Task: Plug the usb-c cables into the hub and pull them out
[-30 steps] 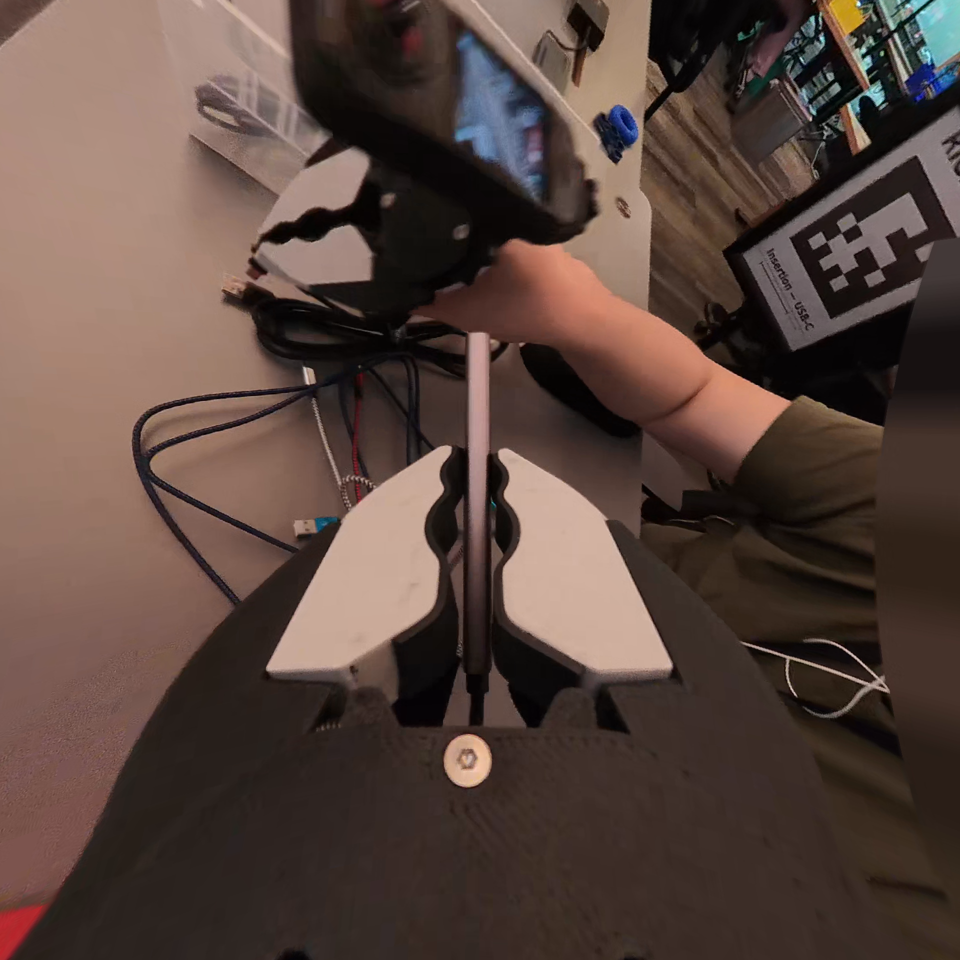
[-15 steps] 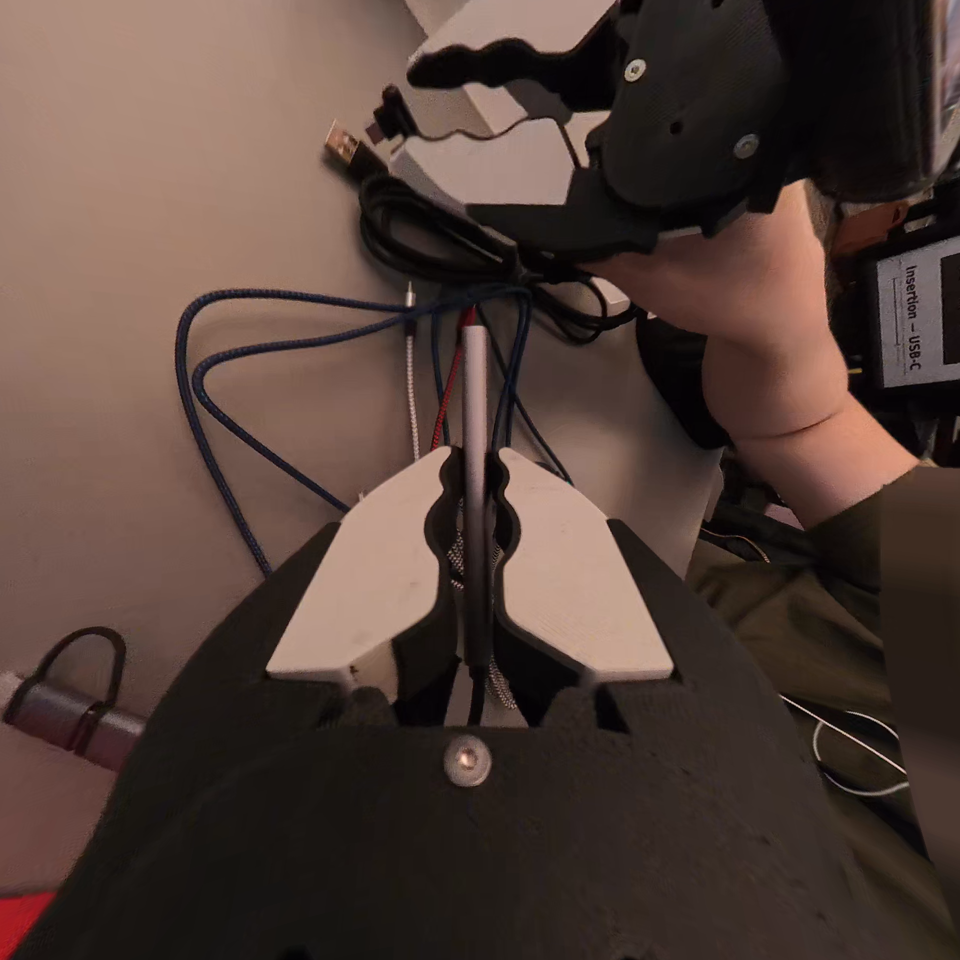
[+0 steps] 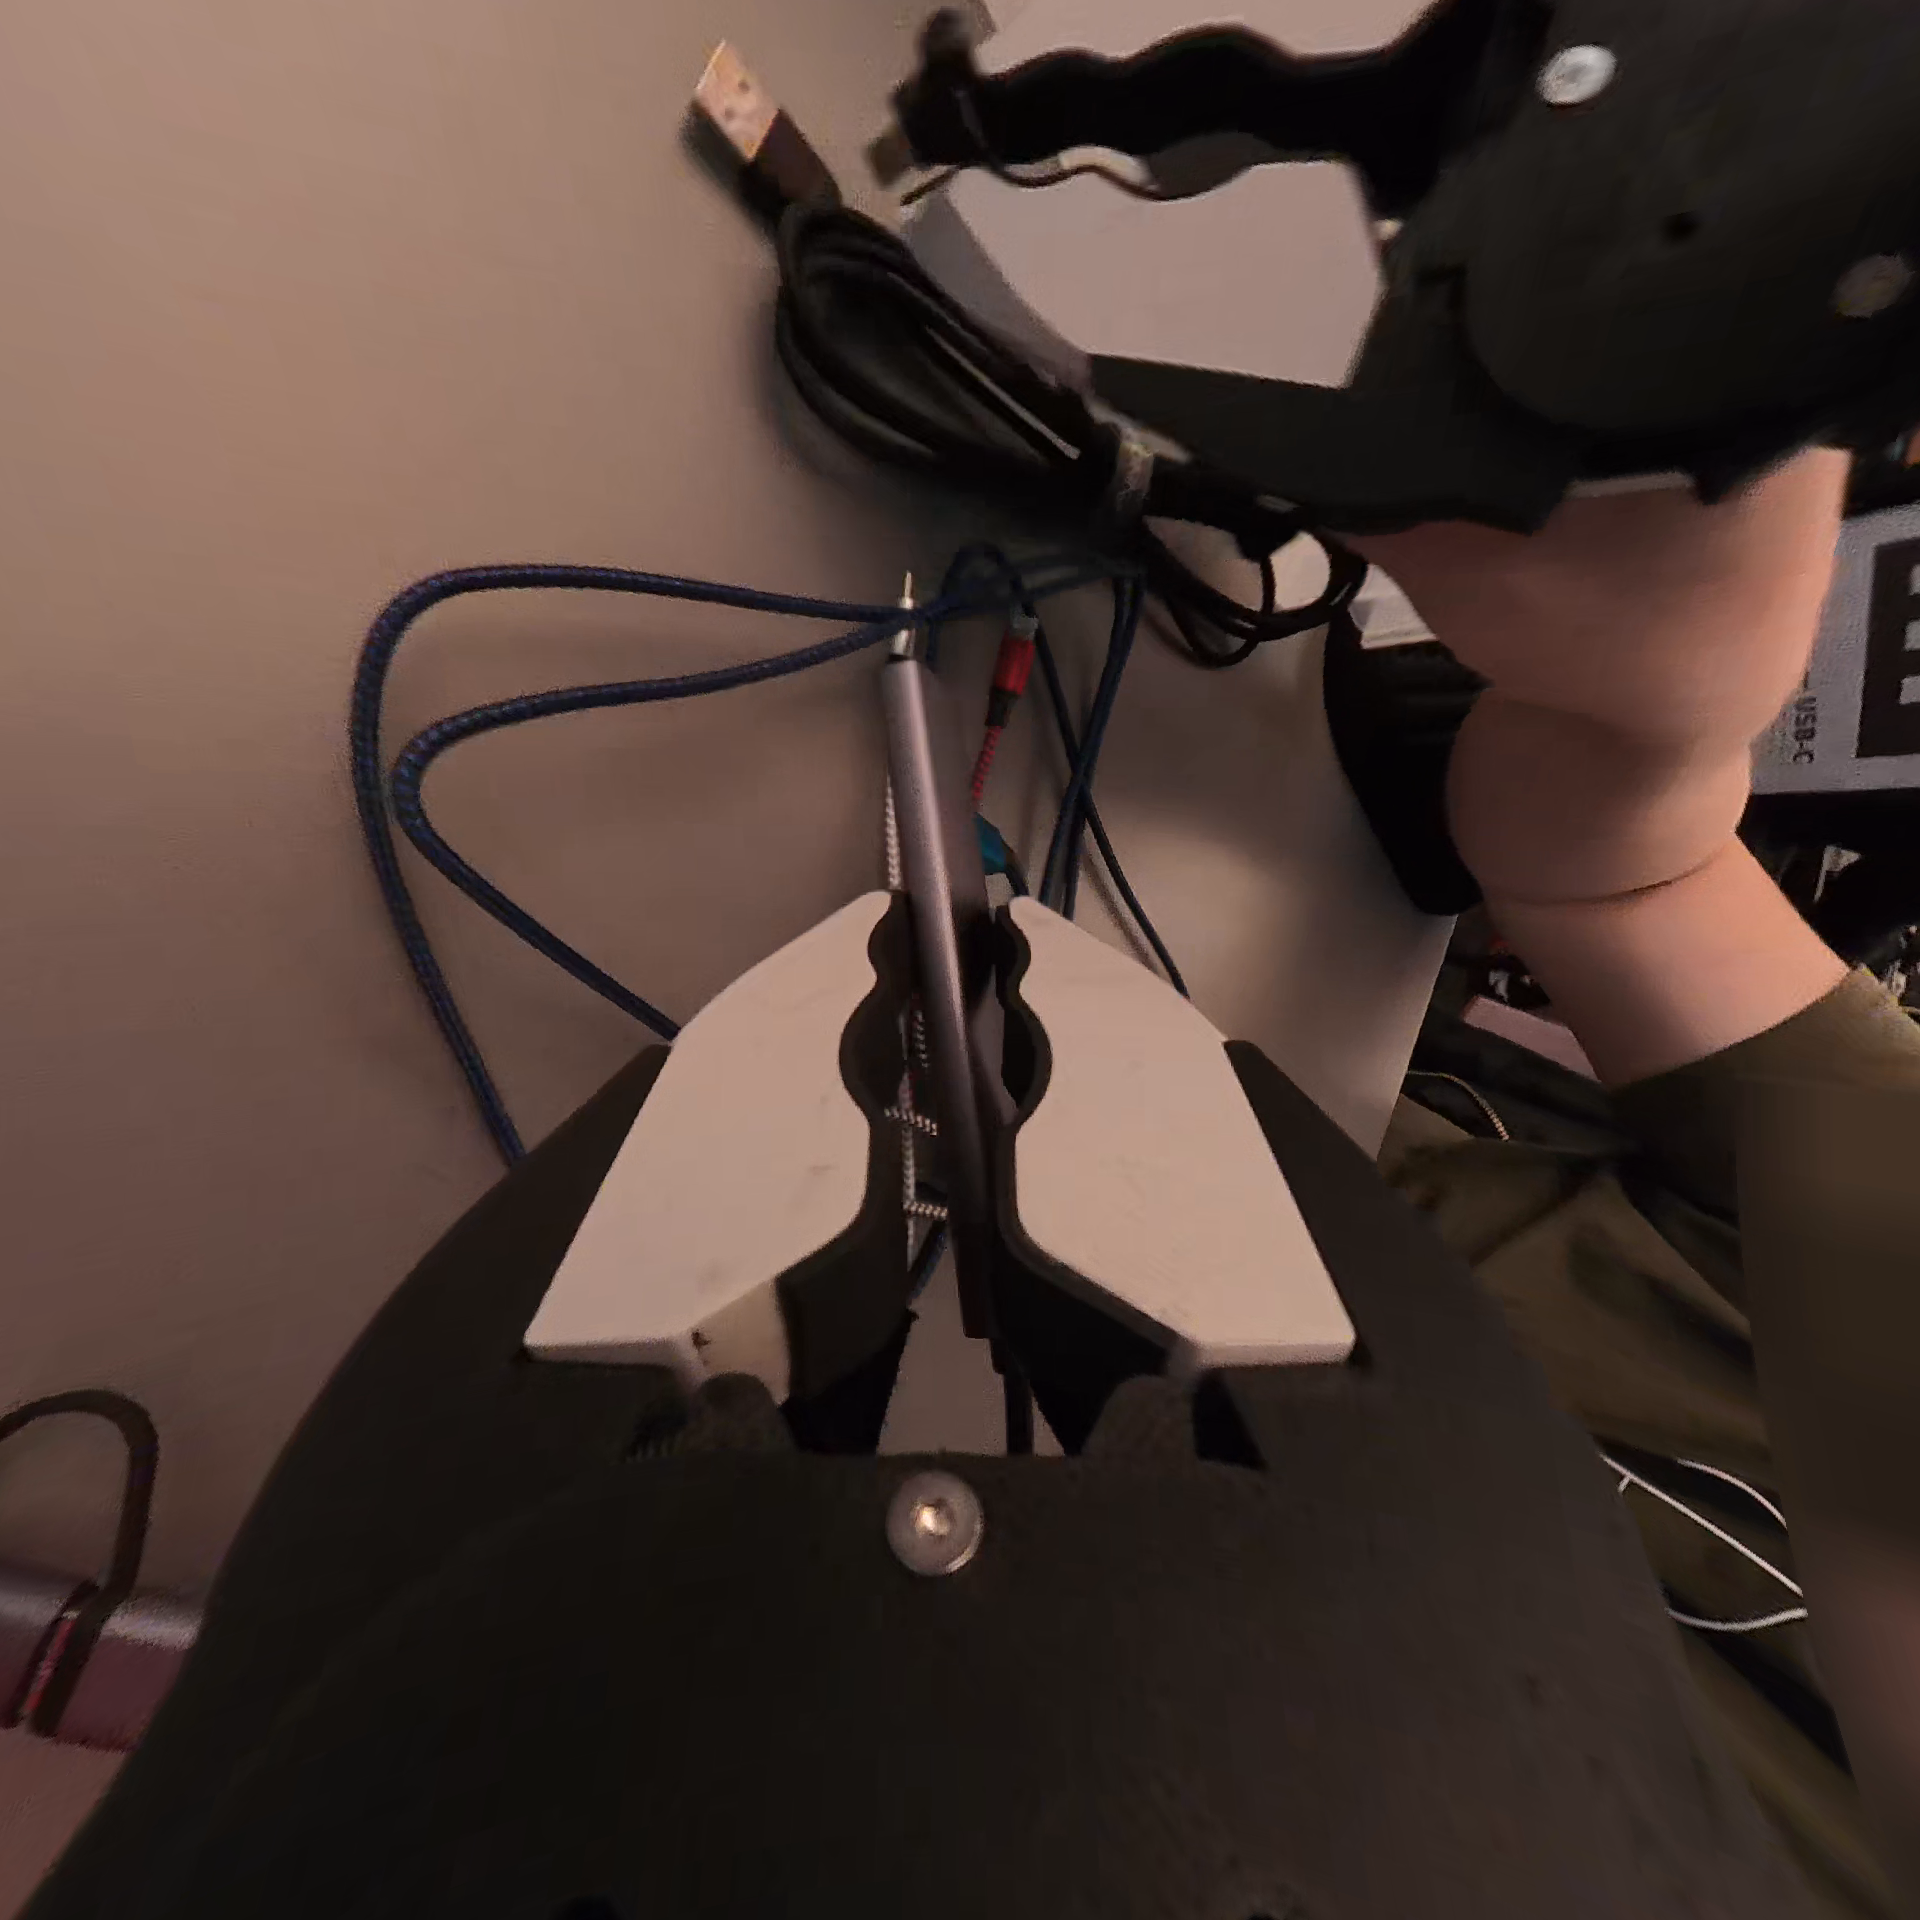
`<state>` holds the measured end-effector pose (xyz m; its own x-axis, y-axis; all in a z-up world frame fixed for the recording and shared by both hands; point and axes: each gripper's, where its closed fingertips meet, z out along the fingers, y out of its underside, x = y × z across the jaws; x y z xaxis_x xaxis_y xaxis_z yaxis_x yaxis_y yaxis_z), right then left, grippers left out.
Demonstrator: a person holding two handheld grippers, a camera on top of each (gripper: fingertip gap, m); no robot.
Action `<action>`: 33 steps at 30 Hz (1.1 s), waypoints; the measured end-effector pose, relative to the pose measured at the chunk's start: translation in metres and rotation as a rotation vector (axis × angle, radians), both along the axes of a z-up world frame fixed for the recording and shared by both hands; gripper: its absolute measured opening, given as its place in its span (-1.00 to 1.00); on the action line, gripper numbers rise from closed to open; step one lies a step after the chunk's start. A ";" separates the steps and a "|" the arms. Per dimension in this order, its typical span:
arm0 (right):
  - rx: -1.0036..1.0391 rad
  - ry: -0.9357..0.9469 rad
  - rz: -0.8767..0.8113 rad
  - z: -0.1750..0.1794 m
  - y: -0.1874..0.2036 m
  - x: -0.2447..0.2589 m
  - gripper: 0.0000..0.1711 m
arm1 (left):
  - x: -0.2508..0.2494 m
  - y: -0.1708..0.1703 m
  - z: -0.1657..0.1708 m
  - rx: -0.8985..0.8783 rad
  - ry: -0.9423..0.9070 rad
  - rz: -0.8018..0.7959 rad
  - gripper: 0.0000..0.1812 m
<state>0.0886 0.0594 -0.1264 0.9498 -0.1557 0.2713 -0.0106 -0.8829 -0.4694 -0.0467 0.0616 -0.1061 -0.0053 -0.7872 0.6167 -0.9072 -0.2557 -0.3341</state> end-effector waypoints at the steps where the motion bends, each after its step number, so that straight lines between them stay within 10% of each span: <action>1: 0.023 0.003 0.001 0.007 0.000 0.000 -0.90 | 0.001 0.004 -0.001 0.007 -0.001 0.015 -0.84; 12: 0.548 0.197 0.247 0.129 0.009 -0.020 -0.91 | 0.015 0.029 0.006 0.074 -0.076 0.141 -0.79; 20: 0.732 0.099 0.365 0.181 0.000 -0.040 -0.91 | 0.017 0.072 0.142 0.114 -0.690 0.428 -0.63; 33: 0.685 -0.210 0.606 0.200 -0.006 -0.139 -0.91 | -0.029 -0.018 0.226 0.261 -0.977 0.038 -0.61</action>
